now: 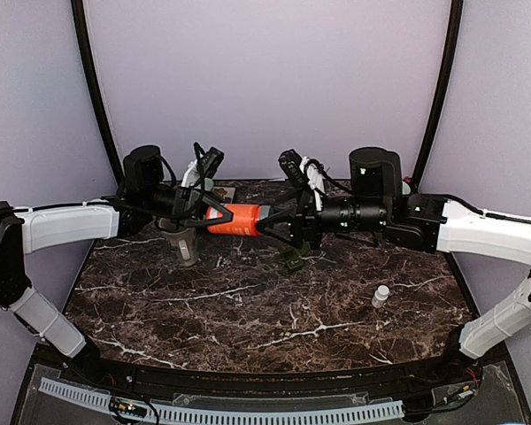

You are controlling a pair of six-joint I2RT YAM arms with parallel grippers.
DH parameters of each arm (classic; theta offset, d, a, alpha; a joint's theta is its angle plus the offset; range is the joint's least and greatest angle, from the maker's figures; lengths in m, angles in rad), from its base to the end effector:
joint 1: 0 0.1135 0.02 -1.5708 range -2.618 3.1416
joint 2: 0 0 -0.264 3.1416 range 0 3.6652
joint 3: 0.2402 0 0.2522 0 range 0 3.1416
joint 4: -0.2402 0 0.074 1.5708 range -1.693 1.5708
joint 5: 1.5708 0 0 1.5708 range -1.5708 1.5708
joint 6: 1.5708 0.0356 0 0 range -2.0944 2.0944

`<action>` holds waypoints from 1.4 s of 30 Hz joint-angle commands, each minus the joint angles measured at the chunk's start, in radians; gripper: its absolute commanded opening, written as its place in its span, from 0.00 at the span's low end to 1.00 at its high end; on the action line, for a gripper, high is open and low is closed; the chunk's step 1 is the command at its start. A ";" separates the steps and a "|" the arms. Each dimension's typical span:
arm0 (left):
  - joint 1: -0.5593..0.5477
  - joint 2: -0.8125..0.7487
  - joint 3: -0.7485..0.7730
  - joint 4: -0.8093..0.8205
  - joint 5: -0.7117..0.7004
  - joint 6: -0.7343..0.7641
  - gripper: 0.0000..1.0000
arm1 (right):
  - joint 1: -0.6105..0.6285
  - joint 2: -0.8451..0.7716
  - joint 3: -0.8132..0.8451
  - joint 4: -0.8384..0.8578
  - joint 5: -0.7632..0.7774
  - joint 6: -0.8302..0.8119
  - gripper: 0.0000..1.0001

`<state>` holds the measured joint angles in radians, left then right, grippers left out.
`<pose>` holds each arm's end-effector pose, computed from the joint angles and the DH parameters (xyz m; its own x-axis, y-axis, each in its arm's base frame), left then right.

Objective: Sort the pills into containers
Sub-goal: Unscrew the lid of the pill bottle.

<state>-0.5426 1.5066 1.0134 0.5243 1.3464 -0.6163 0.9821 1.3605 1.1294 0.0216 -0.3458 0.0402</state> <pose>0.2639 -0.1997 0.3164 -0.5270 0.1676 -0.8332 0.7901 -0.2644 -0.5530 0.1689 0.2747 0.3516 -0.1542 -0.1629 -0.9745 -0.9611 0.2534 0.1097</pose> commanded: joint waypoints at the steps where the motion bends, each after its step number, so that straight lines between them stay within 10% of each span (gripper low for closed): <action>1: -0.005 -0.023 0.025 0.089 0.098 -0.039 0.00 | 0.011 -0.017 -0.011 -0.021 0.079 -0.117 0.19; 42: -0.009 -0.002 0.023 0.103 0.096 -0.032 0.00 | 0.058 -0.028 -0.001 -0.051 0.202 -0.172 0.67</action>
<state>-0.5426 1.5089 1.0134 0.5827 1.3849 -0.6487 1.0458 1.3479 1.1271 -0.0563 -0.1787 -0.1265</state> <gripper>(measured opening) 0.547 0.661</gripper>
